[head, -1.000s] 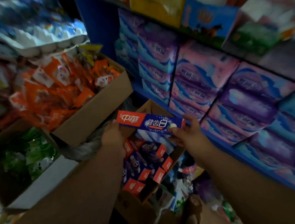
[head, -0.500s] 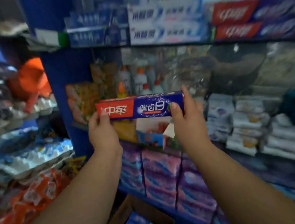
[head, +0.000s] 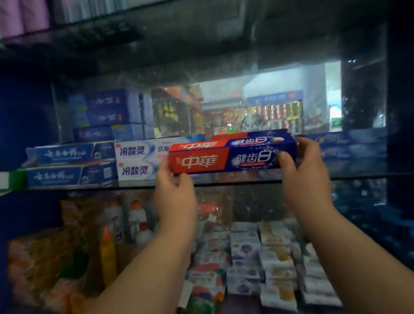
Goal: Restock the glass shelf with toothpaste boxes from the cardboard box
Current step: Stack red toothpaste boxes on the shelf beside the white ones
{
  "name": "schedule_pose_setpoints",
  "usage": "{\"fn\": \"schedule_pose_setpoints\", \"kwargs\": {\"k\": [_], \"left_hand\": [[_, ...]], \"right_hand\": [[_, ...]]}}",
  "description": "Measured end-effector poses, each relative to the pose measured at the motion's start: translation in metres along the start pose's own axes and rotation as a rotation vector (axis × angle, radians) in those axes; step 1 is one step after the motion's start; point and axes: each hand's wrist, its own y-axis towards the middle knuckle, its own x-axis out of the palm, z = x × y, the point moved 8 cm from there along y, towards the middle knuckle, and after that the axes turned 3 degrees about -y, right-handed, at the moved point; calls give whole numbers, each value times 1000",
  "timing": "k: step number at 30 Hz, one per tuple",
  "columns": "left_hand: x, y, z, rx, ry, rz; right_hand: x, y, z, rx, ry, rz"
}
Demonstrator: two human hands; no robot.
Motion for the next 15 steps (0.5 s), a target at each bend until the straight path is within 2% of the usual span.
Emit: {"fn": "schedule_pose_setpoints", "kwargs": {"k": [4,9,13,15], "left_hand": [[71,22,1,1,330,-244],[121,51,-14,-99,658,-435],[136,63,-31,-213,812,-584],[137,69,-38,-228,904,-559]], "right_hand": [[-15,52,23,112,-271,-43],[8,94,48,242,-488,-252],[35,95,50,203,-703,-524],[41,92,47,186,-758,-587]]}}
